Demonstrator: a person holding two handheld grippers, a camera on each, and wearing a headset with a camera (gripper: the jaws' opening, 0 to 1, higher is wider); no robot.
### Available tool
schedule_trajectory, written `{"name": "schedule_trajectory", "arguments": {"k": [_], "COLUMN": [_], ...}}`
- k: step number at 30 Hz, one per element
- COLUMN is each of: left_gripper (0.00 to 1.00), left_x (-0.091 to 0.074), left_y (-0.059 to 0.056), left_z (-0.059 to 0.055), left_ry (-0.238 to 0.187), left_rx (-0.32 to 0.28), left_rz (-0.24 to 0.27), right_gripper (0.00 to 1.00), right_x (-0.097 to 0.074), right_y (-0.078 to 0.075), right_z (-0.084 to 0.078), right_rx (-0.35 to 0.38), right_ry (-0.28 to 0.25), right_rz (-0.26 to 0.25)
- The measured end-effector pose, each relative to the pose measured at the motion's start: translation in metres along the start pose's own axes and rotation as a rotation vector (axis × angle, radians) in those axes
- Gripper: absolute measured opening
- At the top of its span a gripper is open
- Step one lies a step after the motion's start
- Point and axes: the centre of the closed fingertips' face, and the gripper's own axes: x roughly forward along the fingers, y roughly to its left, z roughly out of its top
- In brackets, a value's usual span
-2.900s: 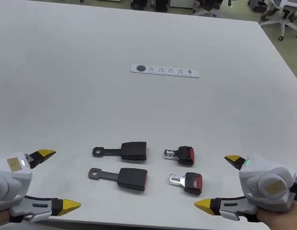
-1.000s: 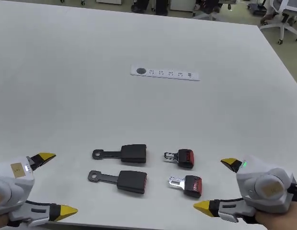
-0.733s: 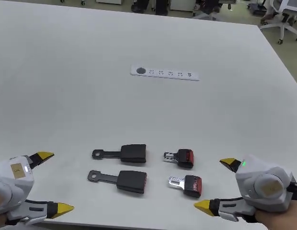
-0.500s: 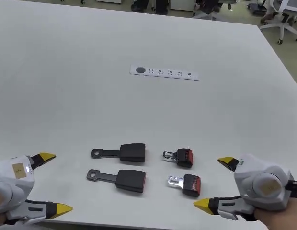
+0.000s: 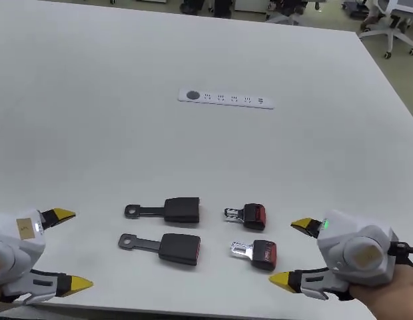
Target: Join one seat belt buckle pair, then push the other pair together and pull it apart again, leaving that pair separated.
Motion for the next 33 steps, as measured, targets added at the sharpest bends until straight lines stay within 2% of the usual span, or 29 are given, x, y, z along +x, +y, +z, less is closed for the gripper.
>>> {"name": "schedule_trajectory", "arguments": {"k": [2, 3, 10, 14, 21, 25, 30, 33], "left_gripper": [0.74, 0.73, 0.68, 0.63, 0.61, 0.52, 0.51, 0.50], "left_x": [0.002, 0.004, 0.016, 0.025, 0.040, 0.048, 0.057, 0.063], "left_y": [-0.004, -0.006, -0.010, -0.020, -0.022, -0.031, -0.041, -0.043], "left_z": [0.005, 0.008, 0.017, 0.024, 0.041, 0.051, 0.061, 0.064], "left_ry": [-0.006, -0.005, 0.001, 0.014, 0.003, 0.010, 0.004, 0.007], "left_rx": [0.016, 0.043, 0.075, 0.111, 0.140, 0.167, 0.214, 0.232], "left_rz": [-0.030, -0.035, -0.084, -0.132, -0.155, -0.191, -0.222, -0.232], "right_gripper": [0.62, 0.61, 0.56, 0.54, 0.51, 0.48, 0.46, 0.45], "right_x": [0.001, 0.001, 0.006, 0.008, 0.016, 0.017, 0.020, 0.021], "right_y": [0.002, 0.003, 0.005, 0.006, 0.006, 0.008, 0.009, 0.010], "right_z": [-0.001, 0.000, 0.000, 0.001, -0.002, -0.001, -0.003, -0.002], "right_rx": [-0.003, -0.006, -0.025, -0.043, -0.057, -0.060, -0.076, -0.082], "right_ry": [0.004, 0.004, 0.012, 0.019, 0.030, 0.038, 0.054, 0.059], "right_rz": [0.009, 0.016, 0.040, 0.050, 0.070, 0.080, 0.096, 0.101]}}
